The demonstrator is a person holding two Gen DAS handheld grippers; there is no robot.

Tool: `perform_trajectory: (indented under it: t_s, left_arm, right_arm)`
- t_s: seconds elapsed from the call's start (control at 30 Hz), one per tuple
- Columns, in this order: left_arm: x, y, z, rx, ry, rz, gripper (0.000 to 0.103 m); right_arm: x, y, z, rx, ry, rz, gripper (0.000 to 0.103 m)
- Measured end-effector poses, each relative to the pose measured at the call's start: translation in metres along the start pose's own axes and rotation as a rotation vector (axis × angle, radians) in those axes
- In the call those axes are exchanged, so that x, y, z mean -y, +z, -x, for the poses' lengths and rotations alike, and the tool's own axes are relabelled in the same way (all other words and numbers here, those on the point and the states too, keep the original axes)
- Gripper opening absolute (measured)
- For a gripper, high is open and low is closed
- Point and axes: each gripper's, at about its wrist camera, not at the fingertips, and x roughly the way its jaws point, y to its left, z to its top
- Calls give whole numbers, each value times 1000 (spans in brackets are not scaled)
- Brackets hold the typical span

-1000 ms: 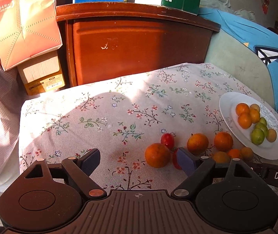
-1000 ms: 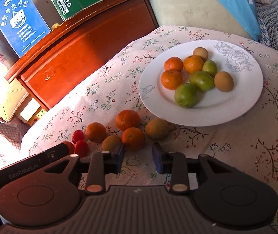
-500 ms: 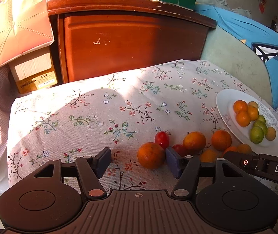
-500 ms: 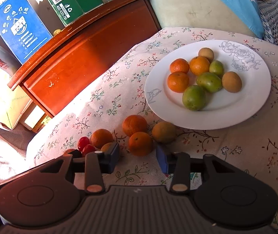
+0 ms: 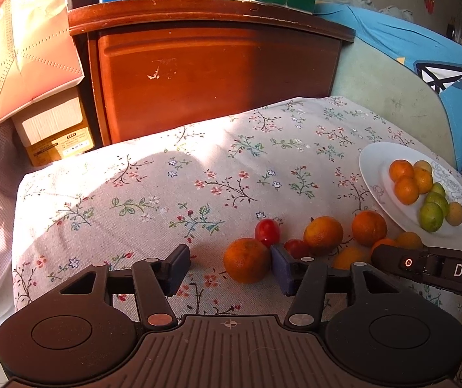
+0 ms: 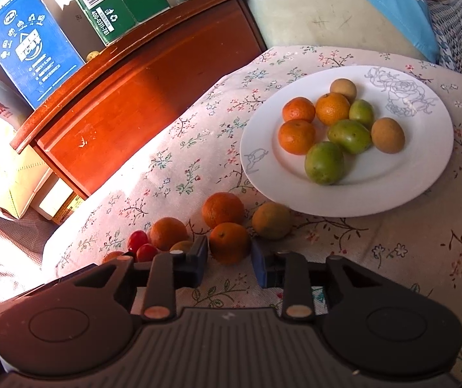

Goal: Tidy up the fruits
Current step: 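Grasp an orange with the left tool while the right tool grasps another orange, then carry both oranges over the white plate and lower them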

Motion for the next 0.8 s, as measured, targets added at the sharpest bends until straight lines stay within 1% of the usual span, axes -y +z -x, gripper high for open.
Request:
perform_trajectory:
  t_s: [0.13, 0.2, 0.3, 0.47, 0.63, 0.7, 0.77, 0.8]
  left_arm:
    - [2, 0, 2, -1, -14, -4, 40]
    - [4, 0, 3, -1, -10, -16, 39]
    - [3, 0, 6, 2, -15, -7, 35]
    - [1, -1, 12, 6, -12, 1, 34]
    - [-5, -3, 7, 2, -22, 46, 36]
    - [-5, -2, 6, 6, -20, 45, 36]
    - [-4, -2, 5, 5, -29, 43, 34]
    - [-3, -2, 6, 3, -37, 45, 31]
  right_arm:
    - [2, 1, 1, -6, 7, -14, 28]
    - [2, 1, 3, -10, 2, -11, 28]
    - [2, 2, 7, -7, -2, -16, 28]
    - [2, 2, 15, 0, -2, -12, 28]
    - [3, 1, 21, 1, -3, -8, 28]
    - [3, 1, 22, 2, -6, -4, 28]
    - [4, 1, 23, 3, -9, -7, 28]
    - [4, 1, 24, 3, -10, -9, 28]
